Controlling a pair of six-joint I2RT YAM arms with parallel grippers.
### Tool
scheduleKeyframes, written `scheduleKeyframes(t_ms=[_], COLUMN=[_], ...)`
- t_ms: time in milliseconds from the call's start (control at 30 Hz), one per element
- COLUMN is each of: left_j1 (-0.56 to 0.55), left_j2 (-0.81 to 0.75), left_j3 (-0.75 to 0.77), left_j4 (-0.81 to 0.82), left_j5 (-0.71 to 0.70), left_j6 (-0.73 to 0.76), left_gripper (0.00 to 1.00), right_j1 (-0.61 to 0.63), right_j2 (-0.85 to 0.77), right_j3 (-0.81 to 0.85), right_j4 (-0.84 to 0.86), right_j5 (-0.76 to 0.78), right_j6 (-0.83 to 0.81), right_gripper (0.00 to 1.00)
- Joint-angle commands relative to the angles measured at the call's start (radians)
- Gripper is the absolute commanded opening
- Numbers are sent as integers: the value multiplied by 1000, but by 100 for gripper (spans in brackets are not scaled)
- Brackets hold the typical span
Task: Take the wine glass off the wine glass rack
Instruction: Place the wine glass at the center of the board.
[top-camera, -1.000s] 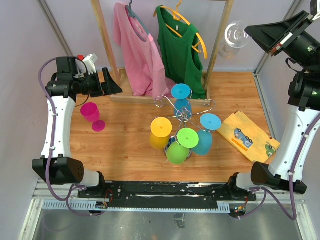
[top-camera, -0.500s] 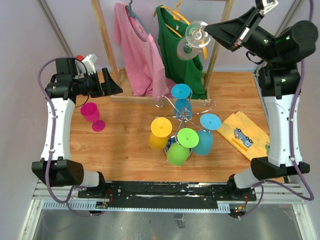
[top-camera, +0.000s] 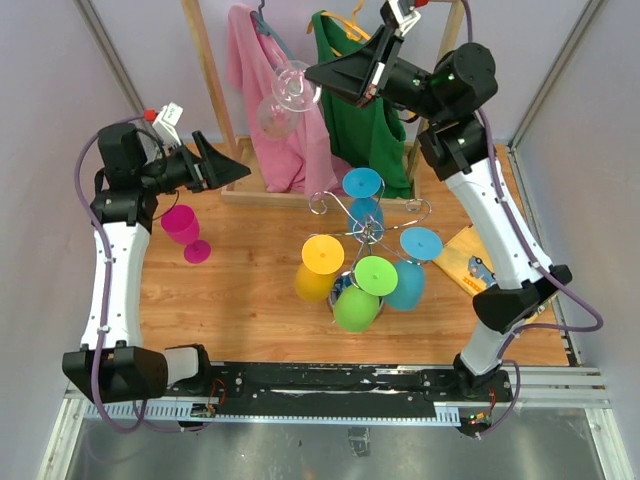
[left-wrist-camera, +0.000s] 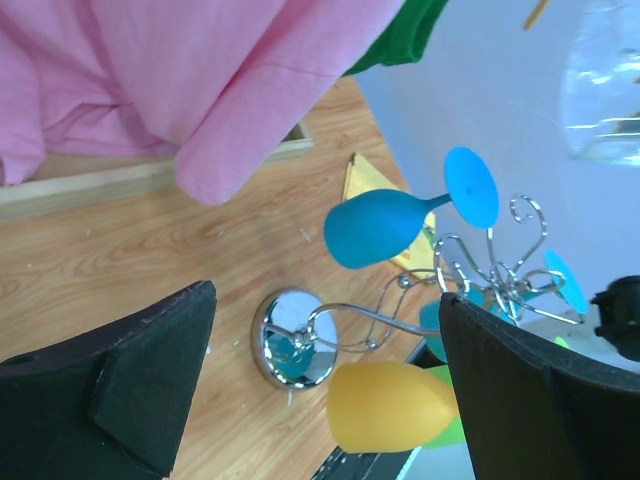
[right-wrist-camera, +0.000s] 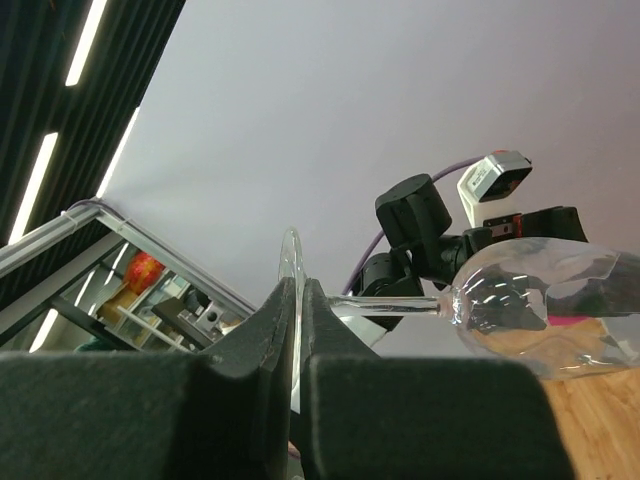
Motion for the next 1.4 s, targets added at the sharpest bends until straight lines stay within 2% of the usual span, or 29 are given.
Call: scheduleKeyframes(t_ms=[0,300,400,667,967,1367], left_j1=[28,30,28,28,28,28], left_j2=[-63,-47,-21,25,63,82], left_j3=[-99,-230,-234,-198,-184,-120], left_j4=[395,1085,1227,1305,1438,1518], left_j5=[145,217,216,198,180,153], left_j6=[-261,-795,-921,-971,-1072,-1164], left_gripper=[99,98,98,98,98,98], right_j1=[39,41,38,36,35,38], right_j2=[-12,-65,-68,-35,1,25], right_j3=[34,-212,-248,-304,-302,-390], right_j4=[167,396,451,639,706,893], right_j5=[29,54,61,101,108,166], right_j6=[38,118,140,251,298,396], right_gripper=[1,1,1,1,1,1])
